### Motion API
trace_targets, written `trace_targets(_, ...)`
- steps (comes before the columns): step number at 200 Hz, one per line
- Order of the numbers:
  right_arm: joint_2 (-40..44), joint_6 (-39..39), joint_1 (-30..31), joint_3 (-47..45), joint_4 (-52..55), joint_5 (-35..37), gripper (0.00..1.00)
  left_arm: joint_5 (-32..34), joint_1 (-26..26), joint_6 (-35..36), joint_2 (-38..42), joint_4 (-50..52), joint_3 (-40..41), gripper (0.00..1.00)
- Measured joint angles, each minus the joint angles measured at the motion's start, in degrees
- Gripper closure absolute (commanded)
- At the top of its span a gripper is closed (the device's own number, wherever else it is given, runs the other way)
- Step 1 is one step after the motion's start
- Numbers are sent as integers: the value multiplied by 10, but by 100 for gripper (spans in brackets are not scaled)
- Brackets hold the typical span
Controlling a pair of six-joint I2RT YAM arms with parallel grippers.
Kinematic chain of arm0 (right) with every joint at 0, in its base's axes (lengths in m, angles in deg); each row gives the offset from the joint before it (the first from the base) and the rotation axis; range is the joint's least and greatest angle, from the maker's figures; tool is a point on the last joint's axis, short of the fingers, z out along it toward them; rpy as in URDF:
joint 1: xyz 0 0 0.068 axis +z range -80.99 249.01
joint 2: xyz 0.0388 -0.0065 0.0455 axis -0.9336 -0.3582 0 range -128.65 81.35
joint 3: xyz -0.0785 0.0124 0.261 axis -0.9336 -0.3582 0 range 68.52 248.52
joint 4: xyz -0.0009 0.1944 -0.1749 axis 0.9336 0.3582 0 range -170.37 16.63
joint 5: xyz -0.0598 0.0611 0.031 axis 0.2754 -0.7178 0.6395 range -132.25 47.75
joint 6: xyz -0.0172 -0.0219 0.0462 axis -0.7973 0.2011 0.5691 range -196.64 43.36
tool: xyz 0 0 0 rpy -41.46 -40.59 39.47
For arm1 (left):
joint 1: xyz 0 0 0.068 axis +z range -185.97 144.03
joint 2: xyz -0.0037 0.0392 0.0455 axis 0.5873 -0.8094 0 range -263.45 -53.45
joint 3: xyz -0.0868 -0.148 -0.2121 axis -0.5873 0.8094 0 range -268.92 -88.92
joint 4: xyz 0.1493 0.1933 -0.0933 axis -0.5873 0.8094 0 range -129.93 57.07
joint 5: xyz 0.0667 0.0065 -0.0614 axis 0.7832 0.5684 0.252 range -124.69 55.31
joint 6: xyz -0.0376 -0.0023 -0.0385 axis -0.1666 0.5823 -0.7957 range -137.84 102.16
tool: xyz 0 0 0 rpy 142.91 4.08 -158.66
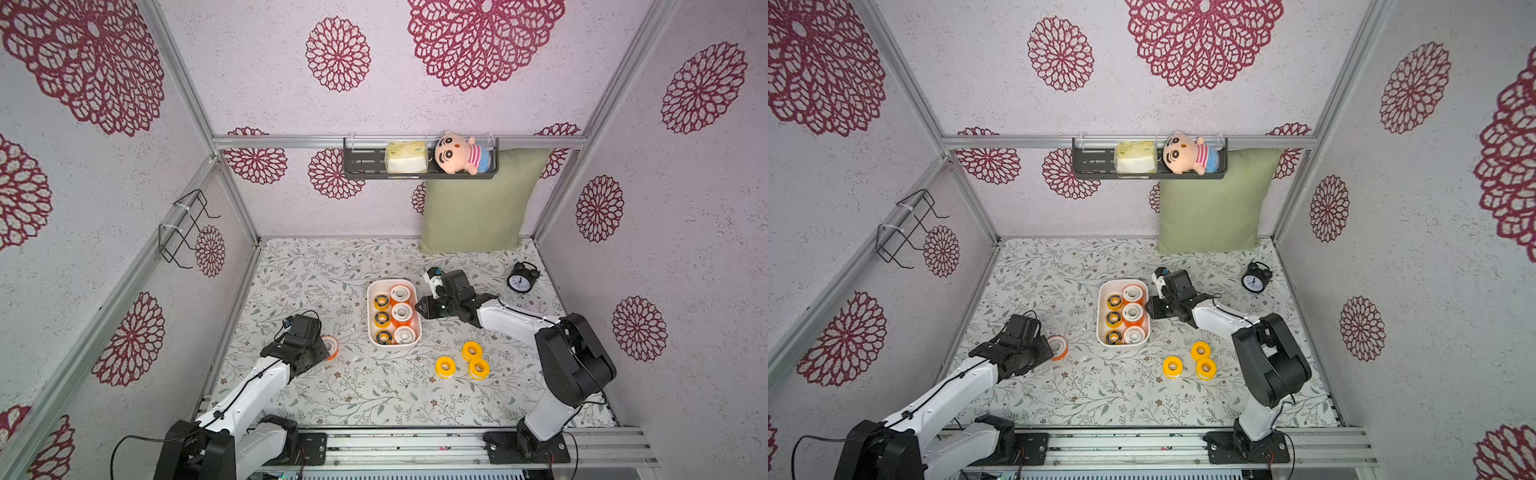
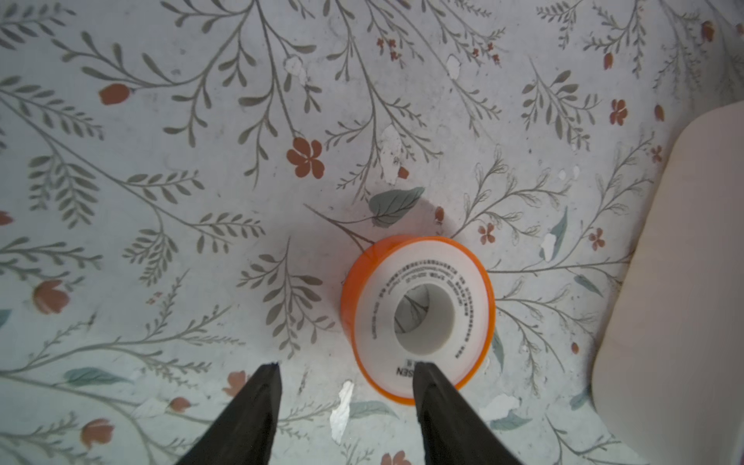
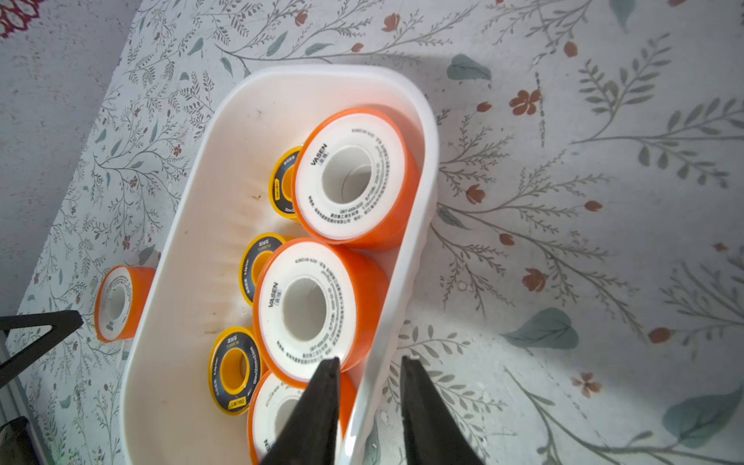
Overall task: Put the sealing tape into the storage box
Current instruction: Pick up the sealing tape at the center of the board.
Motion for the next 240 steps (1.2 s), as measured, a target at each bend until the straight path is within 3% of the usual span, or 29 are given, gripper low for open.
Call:
trace_targets(62, -5, 0, 0, 2, 0, -5, 68, -12, 5, 2, -33, -27, 0, 43)
trace_targets(134, -10, 0, 0, 5, 0, -9, 68, -25, 6, 1, -67, -64, 7, 60)
trace_targets(182, -10, 0, 0, 5, 0, -9, 68, -26, 6, 2, -89, -86, 9, 61)
trace_targets(240, -14, 0, 0, 6, 0, -9, 68, -36, 6, 4, -99, -109, 8, 78)
